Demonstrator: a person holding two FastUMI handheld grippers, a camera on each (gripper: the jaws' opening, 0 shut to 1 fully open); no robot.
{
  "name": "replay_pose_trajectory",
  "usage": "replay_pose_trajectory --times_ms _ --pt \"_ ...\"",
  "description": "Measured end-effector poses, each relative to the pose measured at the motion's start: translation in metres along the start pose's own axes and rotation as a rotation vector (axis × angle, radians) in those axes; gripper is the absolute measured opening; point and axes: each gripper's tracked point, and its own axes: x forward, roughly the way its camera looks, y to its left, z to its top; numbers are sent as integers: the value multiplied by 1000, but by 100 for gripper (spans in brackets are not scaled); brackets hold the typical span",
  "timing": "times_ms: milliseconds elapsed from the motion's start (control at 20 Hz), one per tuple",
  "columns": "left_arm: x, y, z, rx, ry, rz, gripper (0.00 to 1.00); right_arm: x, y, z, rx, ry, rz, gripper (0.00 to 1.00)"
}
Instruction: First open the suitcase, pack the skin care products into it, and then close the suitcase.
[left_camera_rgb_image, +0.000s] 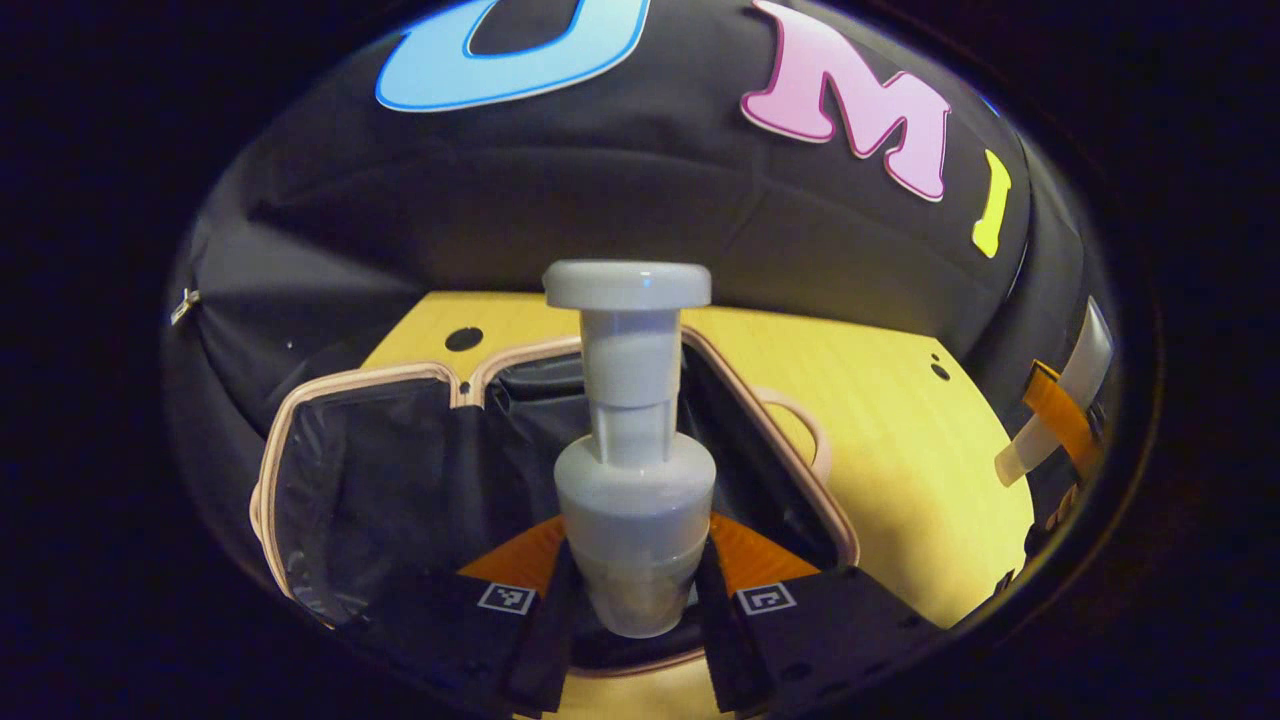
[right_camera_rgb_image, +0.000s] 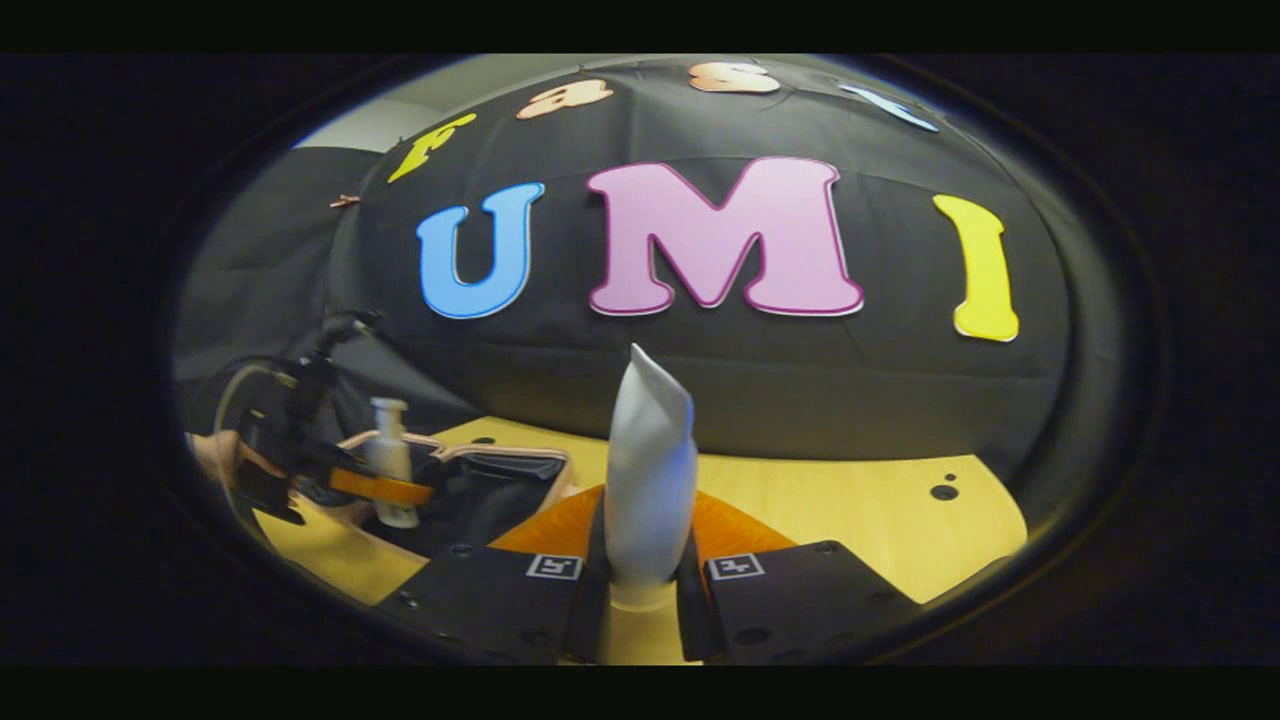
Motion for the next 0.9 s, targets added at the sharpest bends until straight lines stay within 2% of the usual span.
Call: replay_pose_trajectory --times_ms 100,150,200,400,450,500,600,700,750,800,900 --pt "20 12 -16 26 146 1 59 4 30 -6 6 42 45 26" --pt "31 20 -26 38 236 15 58 6 41 -5 6 48 60 30" --pt "40 22 -30 41 288 17 59 8 51 -4 2 48 71 30" --pt "52 22 -37 -62 461 32 59 16 70 -1 25 47 101 30" --pt "57 23 -37 -94 469 44 59 17 71 -3 41 56 102 30" --pt "59 24 -35 -124 472 64 55 18 71 -4 53 65 99 35" --pt "61 26 -34 -137 474 83 61 21 64 -10 74 94 85 35" --pt "58 25 -34 -154 480 94 63 24 60 -18 91 131 76 26" --pt "53 23 -32 -159 469 102 65 25 58 -21 96 151 71 35" --pt "48 23 -25 -161 435 104 71 27 57 -23 100 168 67 35" --pt "25 22 5 -159 305 110 73 30 62 -24 111 200 76 36"
